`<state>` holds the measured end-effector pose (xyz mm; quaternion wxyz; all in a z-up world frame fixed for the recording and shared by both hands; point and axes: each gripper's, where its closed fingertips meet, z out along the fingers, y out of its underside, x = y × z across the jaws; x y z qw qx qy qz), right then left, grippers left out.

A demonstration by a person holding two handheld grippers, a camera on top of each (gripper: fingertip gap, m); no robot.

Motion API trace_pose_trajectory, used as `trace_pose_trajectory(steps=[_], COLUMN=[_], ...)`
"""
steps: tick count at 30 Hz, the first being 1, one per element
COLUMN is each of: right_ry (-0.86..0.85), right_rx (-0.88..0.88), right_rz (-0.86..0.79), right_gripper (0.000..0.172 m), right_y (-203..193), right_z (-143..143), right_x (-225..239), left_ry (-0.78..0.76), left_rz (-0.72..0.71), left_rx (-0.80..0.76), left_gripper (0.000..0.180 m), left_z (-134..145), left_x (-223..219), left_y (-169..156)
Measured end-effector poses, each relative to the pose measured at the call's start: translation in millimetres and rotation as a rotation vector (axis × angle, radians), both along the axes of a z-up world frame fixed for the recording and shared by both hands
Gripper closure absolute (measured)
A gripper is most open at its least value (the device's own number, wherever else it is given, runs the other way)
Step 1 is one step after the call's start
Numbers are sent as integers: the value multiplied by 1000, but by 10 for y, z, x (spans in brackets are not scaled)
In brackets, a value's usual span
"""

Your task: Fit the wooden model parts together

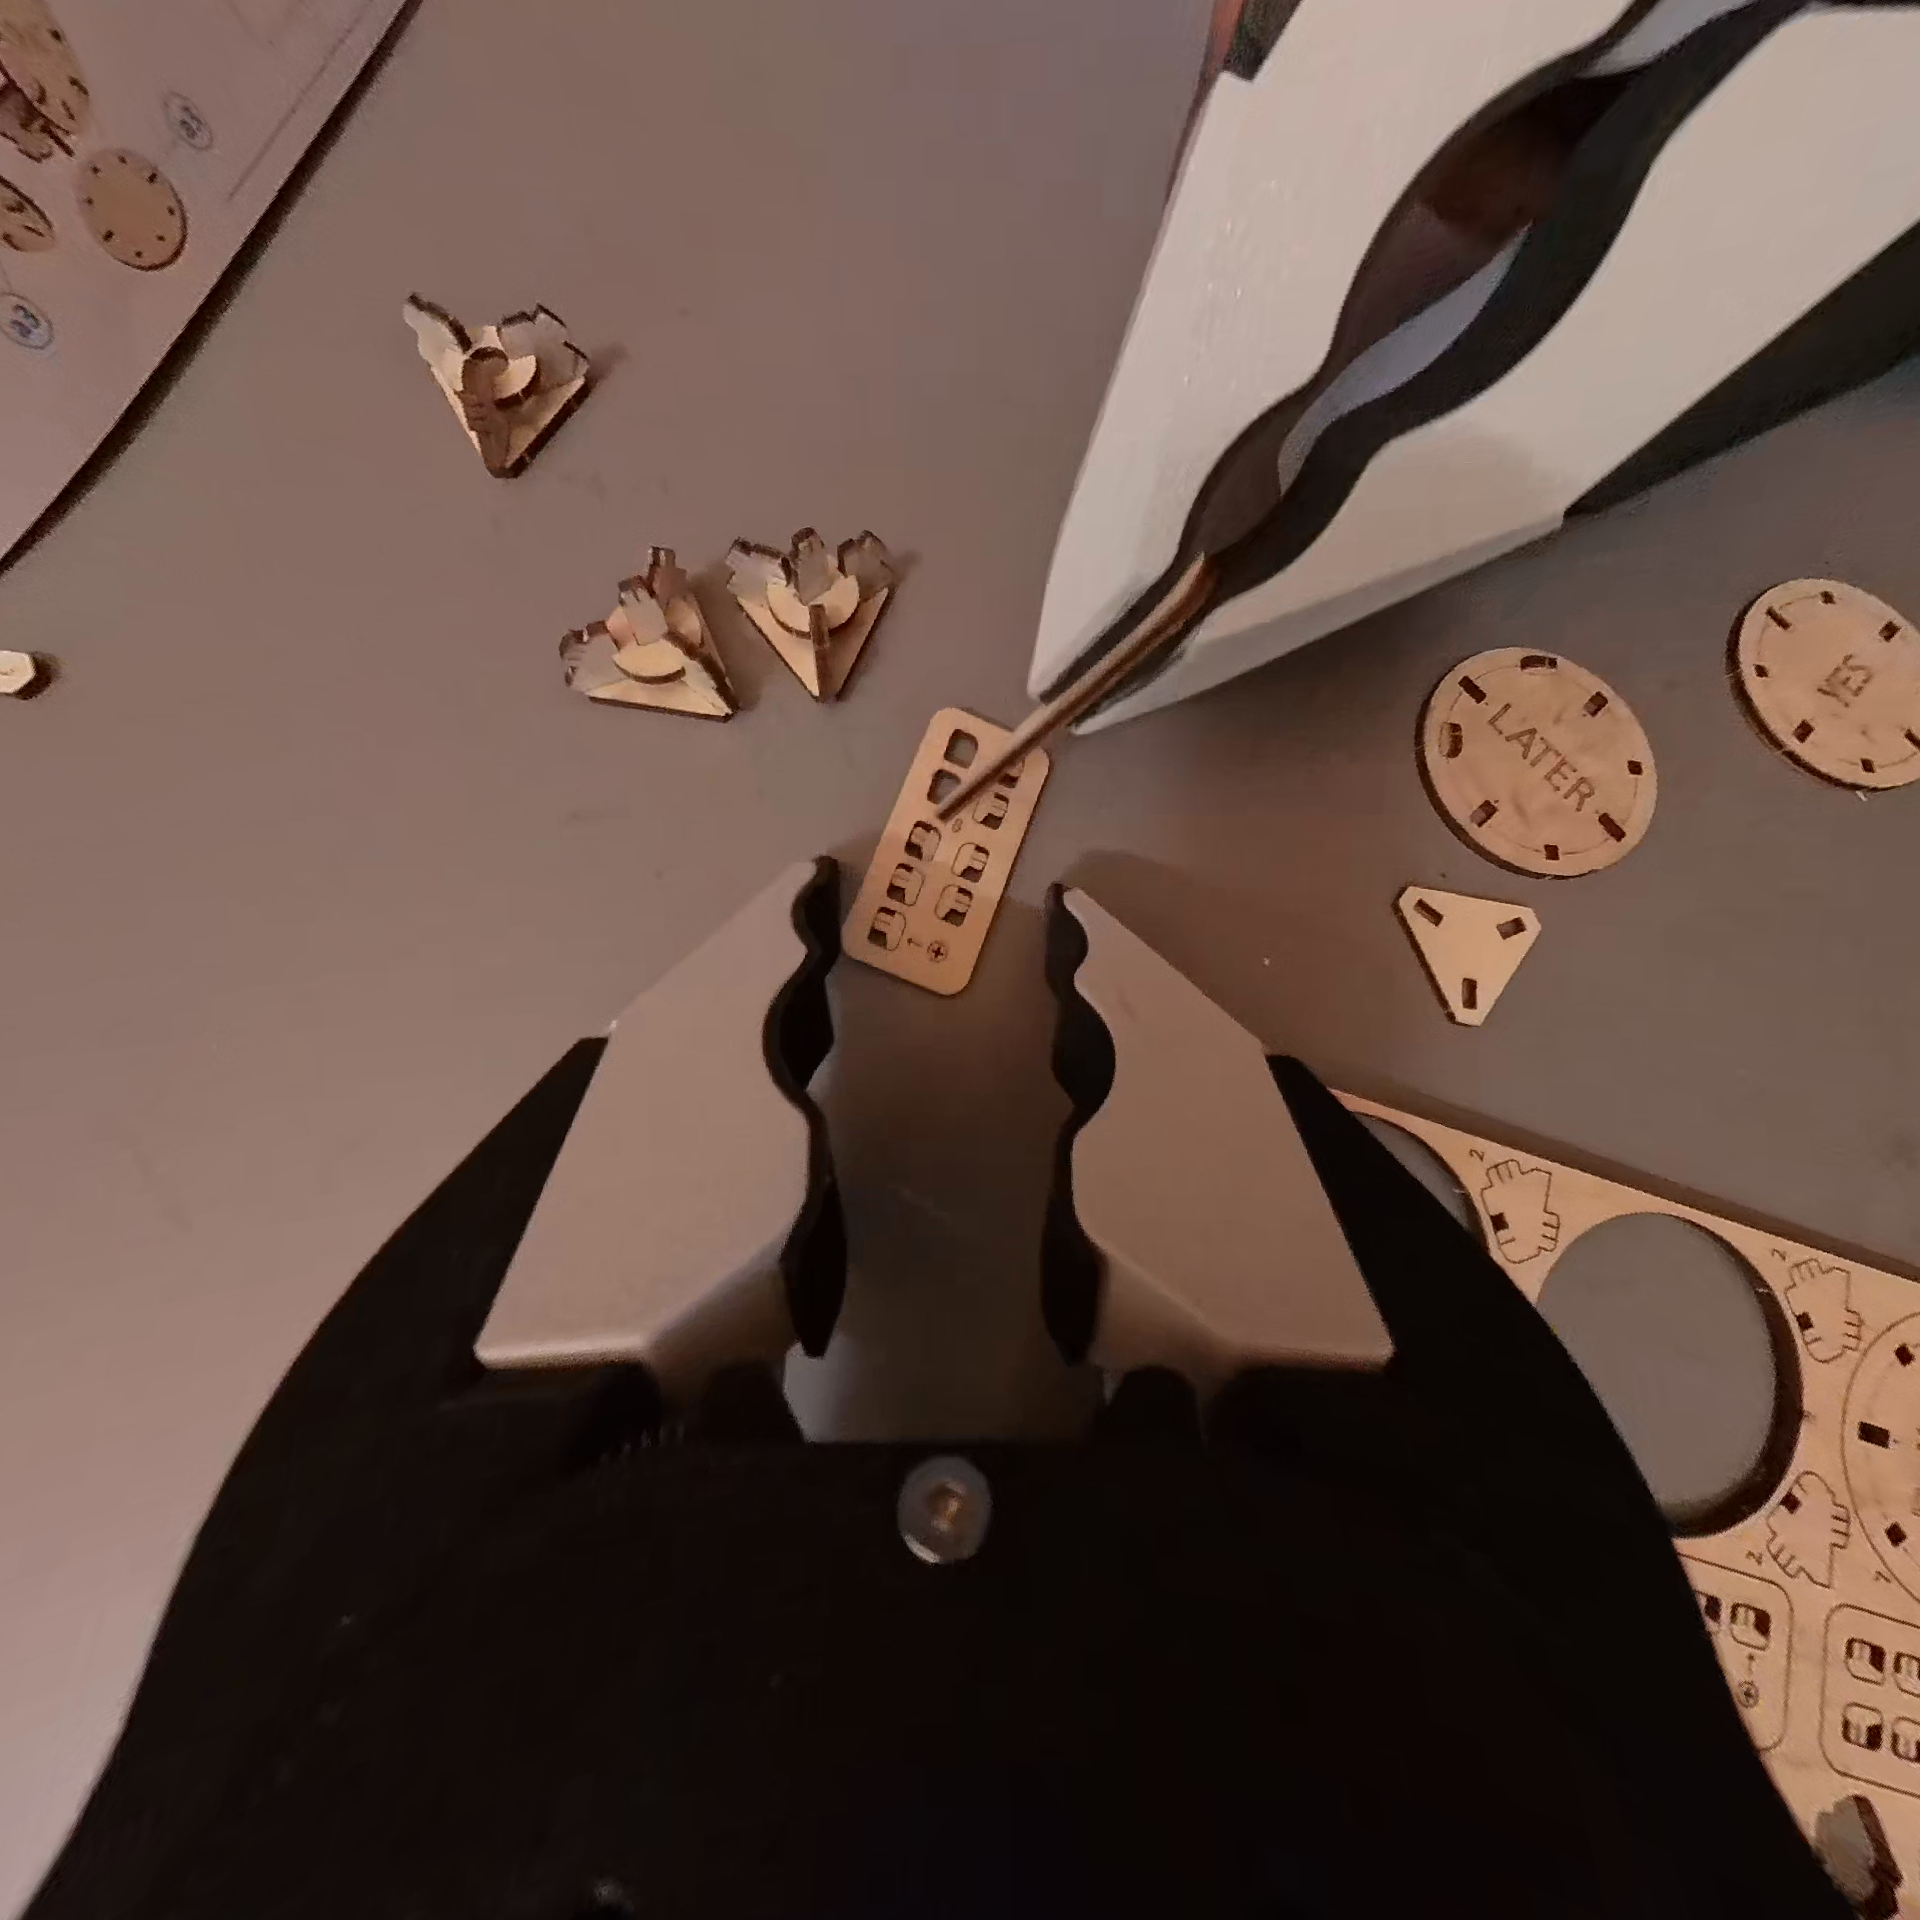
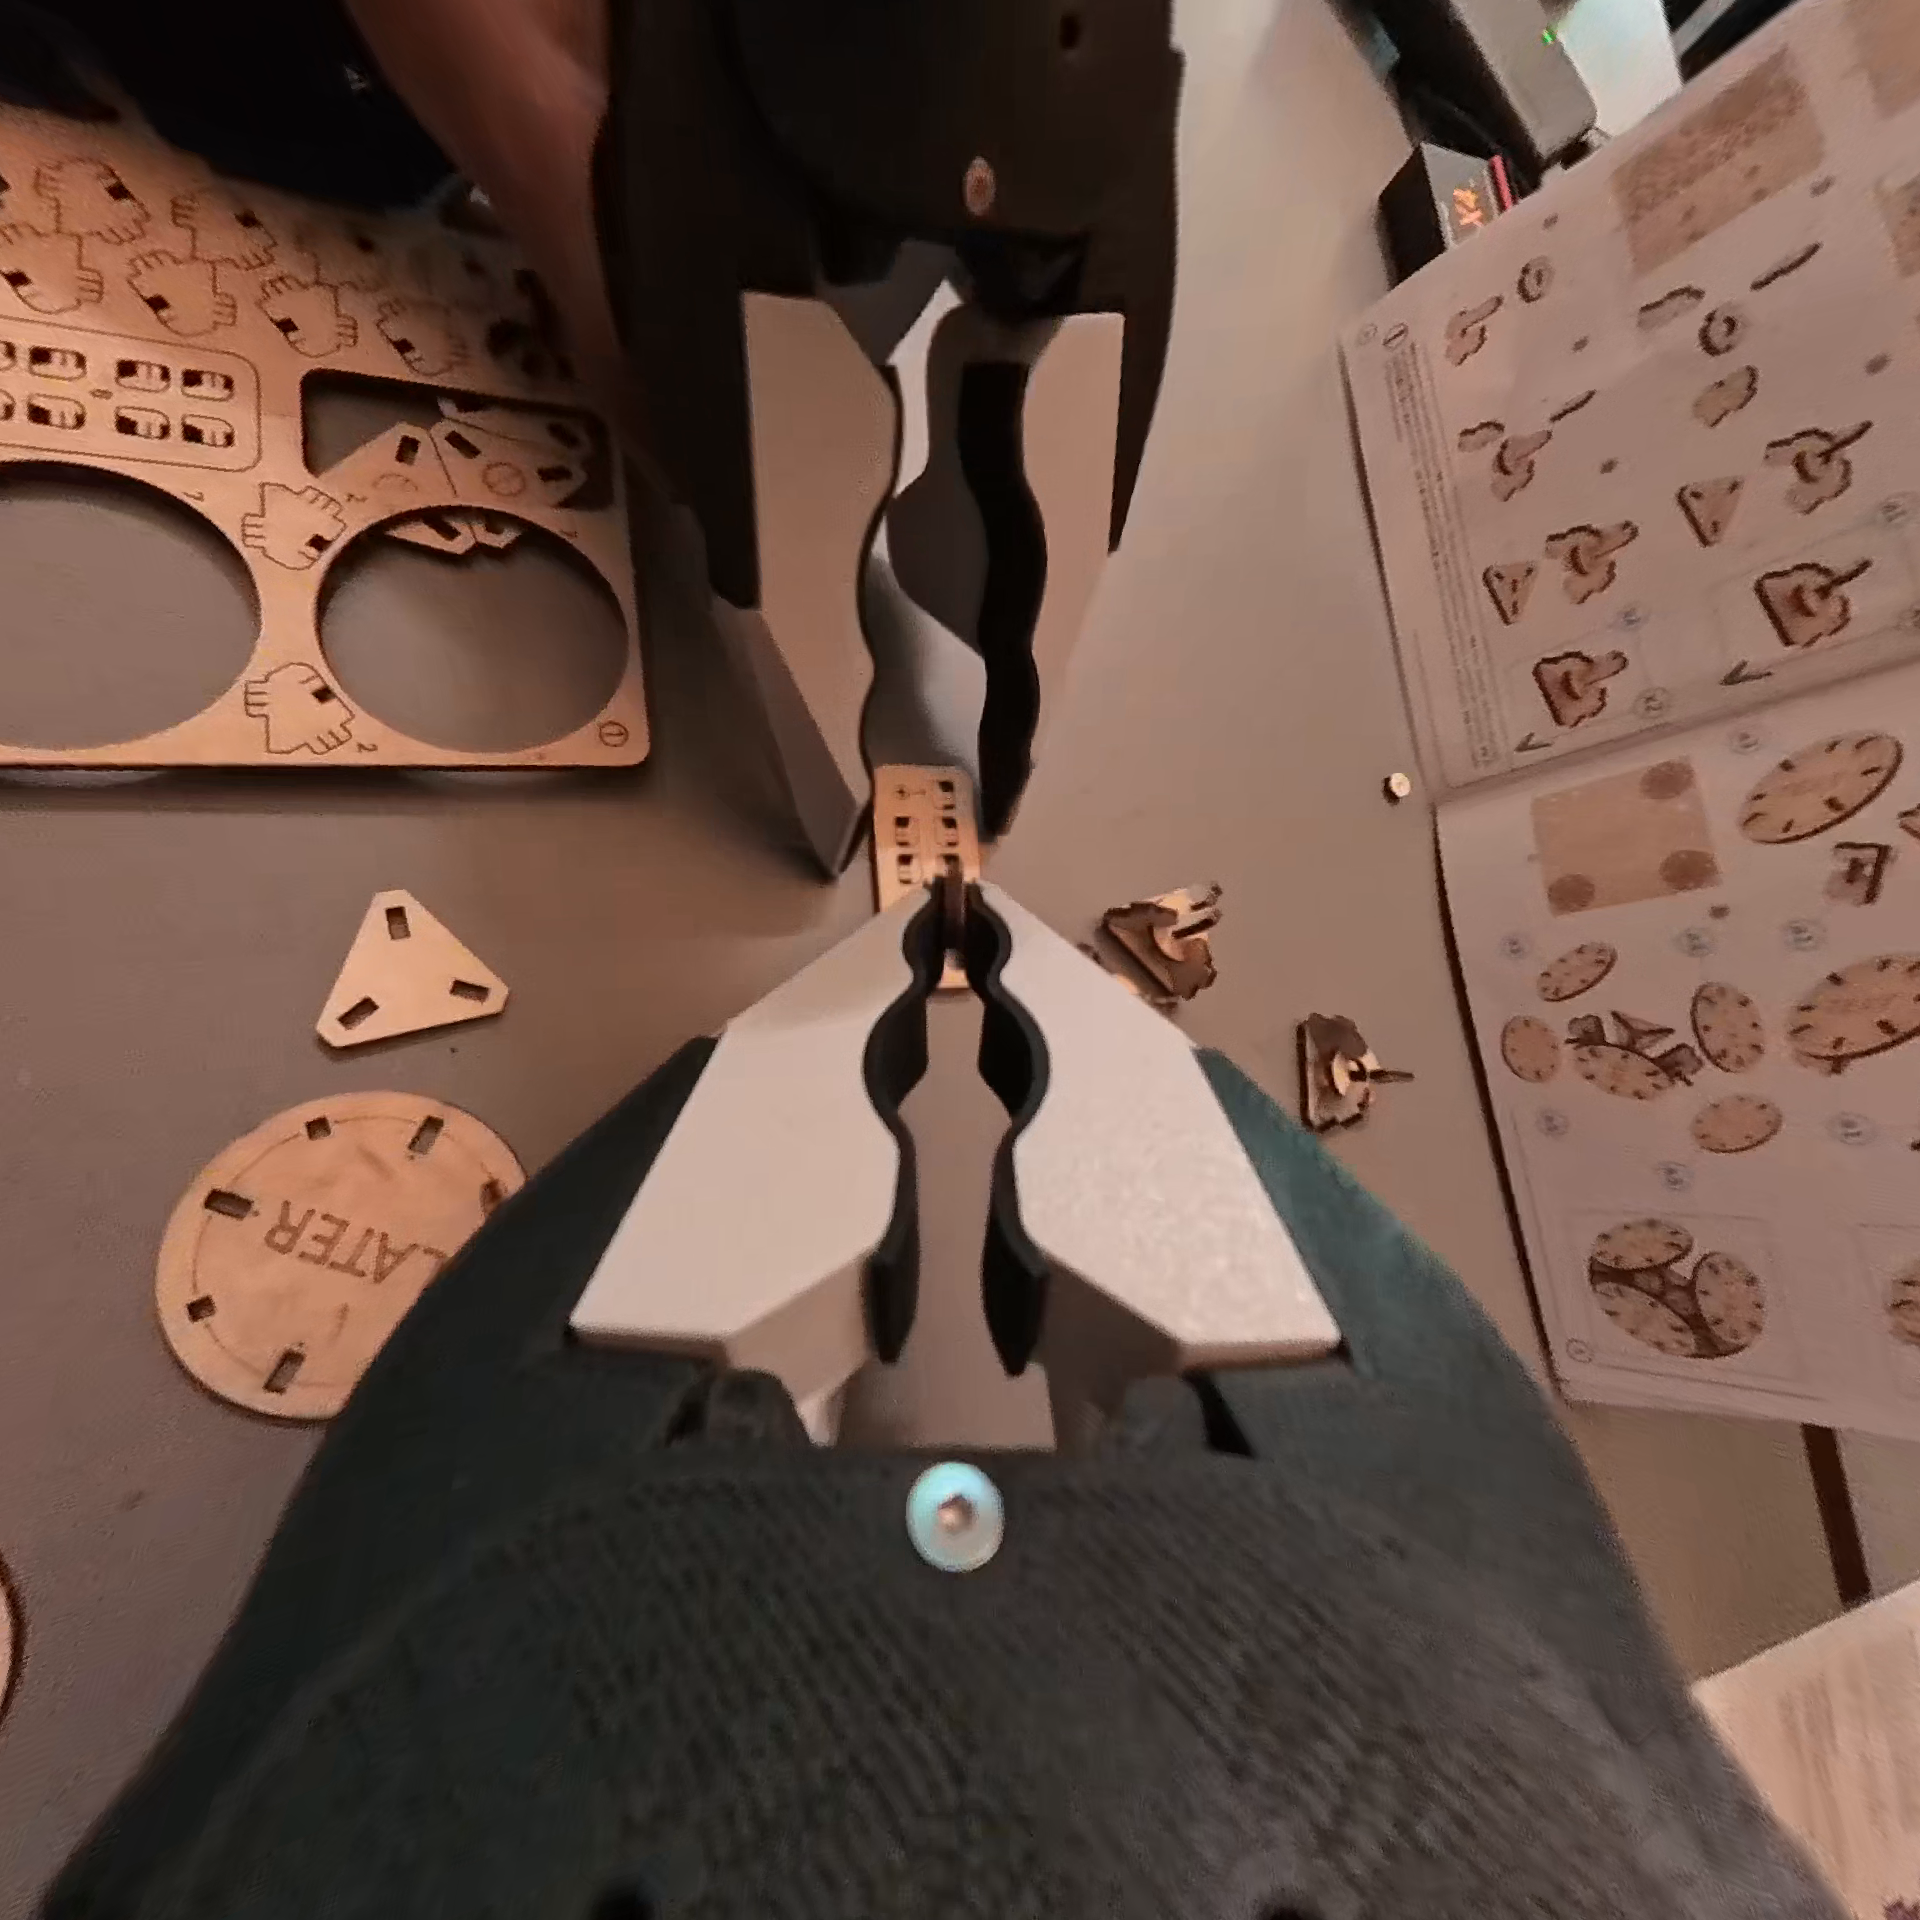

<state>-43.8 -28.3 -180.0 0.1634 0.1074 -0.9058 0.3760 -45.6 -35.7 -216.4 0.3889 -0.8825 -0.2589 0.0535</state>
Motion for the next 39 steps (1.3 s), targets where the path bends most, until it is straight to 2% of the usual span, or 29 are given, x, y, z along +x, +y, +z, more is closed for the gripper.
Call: trace_pose_trajectory(steps=[2, 8, 14, 21, 34, 39], right_ry=[5, 9, 11, -55, -50, -193], right_rx=[24, 70, 81, 104, 105, 19], right_rz=[1, -8, -3, -58, -128, -167], right_gripper=[171, 171, 171, 171, 171, 171], right_y=[-7, 19, 9, 49, 42, 63], right_z=[-33, -83, -82, -74, -69, -35], right_x=[18, 19, 56, 41, 39, 3], left_ry=[-19, -11, 59, 153, 234, 278], left_rz=[-24, -18, -31, -38, -48, -52], left_rx=[12, 6, -44, -116, -164, -197], left_gripper=[159, 159, 160, 160, 160, 160], left_z=[3, 5, 15, 26, 34, 51], left_x=[45, 42, 44, 38, 30, 19], left_y=[33, 34, 68, 107, 117, 113])
